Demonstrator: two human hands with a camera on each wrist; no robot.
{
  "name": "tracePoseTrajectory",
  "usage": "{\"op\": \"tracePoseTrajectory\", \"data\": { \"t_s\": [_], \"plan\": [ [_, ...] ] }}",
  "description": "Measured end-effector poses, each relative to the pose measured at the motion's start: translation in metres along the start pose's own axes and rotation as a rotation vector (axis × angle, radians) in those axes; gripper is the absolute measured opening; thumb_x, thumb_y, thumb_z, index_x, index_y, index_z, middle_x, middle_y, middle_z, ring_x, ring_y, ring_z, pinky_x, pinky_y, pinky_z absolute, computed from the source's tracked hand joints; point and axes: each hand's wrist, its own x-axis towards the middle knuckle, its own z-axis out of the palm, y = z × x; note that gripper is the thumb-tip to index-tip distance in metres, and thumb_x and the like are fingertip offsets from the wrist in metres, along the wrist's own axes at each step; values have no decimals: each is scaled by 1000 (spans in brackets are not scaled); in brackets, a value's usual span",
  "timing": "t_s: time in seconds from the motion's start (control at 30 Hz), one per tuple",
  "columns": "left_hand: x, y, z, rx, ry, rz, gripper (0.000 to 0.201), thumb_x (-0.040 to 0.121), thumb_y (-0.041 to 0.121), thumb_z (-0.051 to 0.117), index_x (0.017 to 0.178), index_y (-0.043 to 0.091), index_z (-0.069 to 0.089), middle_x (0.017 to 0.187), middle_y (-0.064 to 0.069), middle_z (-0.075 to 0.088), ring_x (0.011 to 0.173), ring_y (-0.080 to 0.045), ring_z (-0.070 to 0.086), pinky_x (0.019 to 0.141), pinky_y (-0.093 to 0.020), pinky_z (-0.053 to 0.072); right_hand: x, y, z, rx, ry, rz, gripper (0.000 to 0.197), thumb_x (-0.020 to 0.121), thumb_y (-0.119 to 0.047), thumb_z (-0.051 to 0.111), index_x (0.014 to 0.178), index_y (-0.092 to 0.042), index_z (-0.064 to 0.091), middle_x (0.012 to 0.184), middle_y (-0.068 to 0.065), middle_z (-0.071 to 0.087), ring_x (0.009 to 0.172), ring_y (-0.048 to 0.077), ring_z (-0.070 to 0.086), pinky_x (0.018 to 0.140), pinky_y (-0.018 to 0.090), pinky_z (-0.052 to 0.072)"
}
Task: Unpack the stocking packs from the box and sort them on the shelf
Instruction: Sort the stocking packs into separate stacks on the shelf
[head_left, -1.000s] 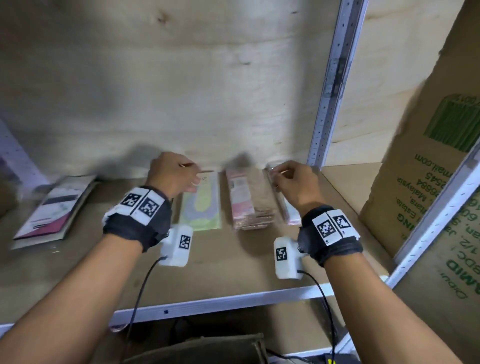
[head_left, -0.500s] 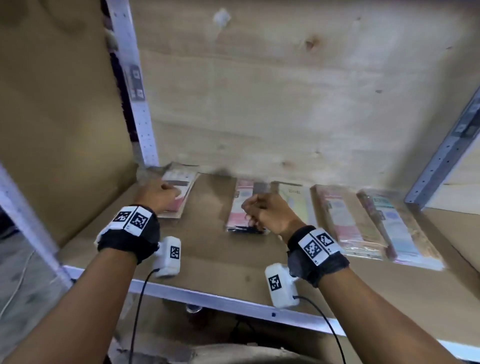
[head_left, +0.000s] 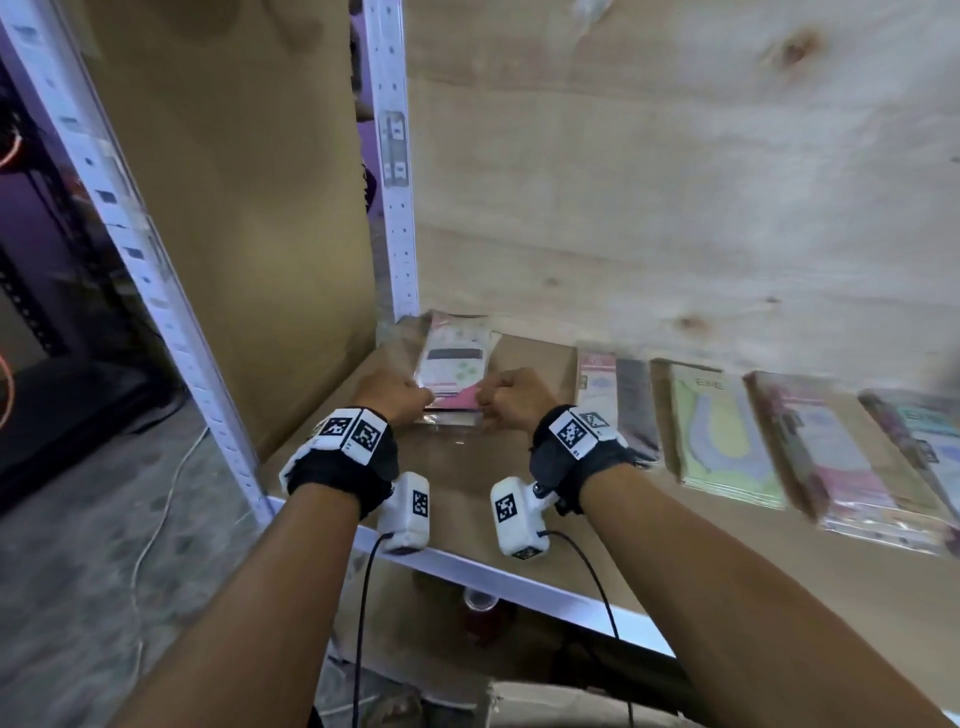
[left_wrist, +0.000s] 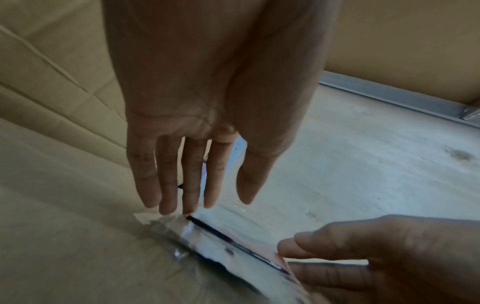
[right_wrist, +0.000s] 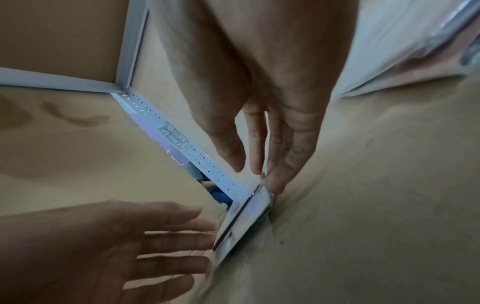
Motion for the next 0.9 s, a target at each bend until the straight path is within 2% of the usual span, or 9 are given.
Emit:
{"op": "tracePoseTrajectory", "data": {
  "t_s": [0.13, 0.2, 0.3, 0.4, 0.53, 0.6, 0.73, 0.8, 0.9],
  "plan": [
    [2, -7, 2, -108, -72, -55, 23, 91, 22, 65, 103, 5, 73, 102, -12, 76, 105, -27, 68, 99, -35, 50, -6, 10, -10, -163, 131, -65, 13, 77, -20, 80, 67, -18, 73, 71, -2, 69, 73, 16, 65, 73, 33, 56],
    [1, -7, 6, -137, -157, -73, 18, 92, 21, 64, 89, 8, 76, 89, -9, 78, 90, -24, 71, 99, -39, 53, -11, 14, -17, -148, 179, -51, 17, 71, -16, 84, 68, -22, 69, 80, 0, 72, 83, 21, 69, 77, 34, 59],
    [-4, -2, 10, -204, -178, -104, 19, 94, 22, 62, 93, 6, 73, 84, -8, 77, 69, -20, 66, 82, -34, 57, -25, 16, -30, -50, 120, 26, 39, 73, -9, 82, 105, -11, 60, 111, 19, 68, 104, 35, 66, 93, 49, 54],
    [-13, 14, 11, -384, -110, -150, 26, 98, 28, 61, 109, 4, 58, 101, -14, 65, 70, -23, 63, 71, -35, 58, -44, 16, -49, 56, 92, 19, 48, 76, 2, 77, 120, -3, 57, 115, 27, 66, 96, 33, 66, 87, 45, 57],
    [-38, 44, 12, -699, -170, -193, 49, 95, 40, 63, 124, 2, 53, 102, -16, 62, 74, -25, 66, 54, -30, 62, -77, 14, -80, 169, 156, -76, 29, 79, 9, 74, 107, 7, 65, 103, 19, 69, 83, 27, 64, 63, 24, 54],
    [-49, 55, 12, -860, -249, -196, 67, 91, 52, 64, 126, -4, 52, 114, -24, 65, 83, -31, 71, 56, -32, 63, -95, 11, -97, 168, 169, -199, 18, 79, 5, 77, 93, 0, 68, 97, 16, 69, 81, 21, 63, 59, 16, 50],
    [-58, 72, 9, -1198, -362, -218, 91, 80, 68, 64, 132, -5, 49, 124, -28, 64, 104, -36, 71, 62, -36, 63, -129, 8, -129, 189, 138, -386, 12, 81, 6, 74, 88, -3, 70, 91, 17, 73, 66, 20, 66, 69, 28, 53],
    [-60, 76, 8, -1273, -466, -262, 102, 73, 77, 62, 128, -8, 53, 123, -25, 67, 100, -31, 74, 62, -32, 63, -141, 12, -143, 127, 106, -440, 10, 82, 6, 73, 92, 2, 72, 83, 4, 73, 60, 33, 61, 68, 30, 47],
    [-60, 81, 14, -1237, -465, -287, 91, 78, 69, 65, 127, -7, 56, 110, -19, 72, 77, -22, 77, 54, -25, 60, -156, 22, -163, -144, 113, -514, 16, 83, -2, 74, 96, -10, 76, 99, -8, 75, 96, 10, 68, 89, 22, 48]
  ]
}}
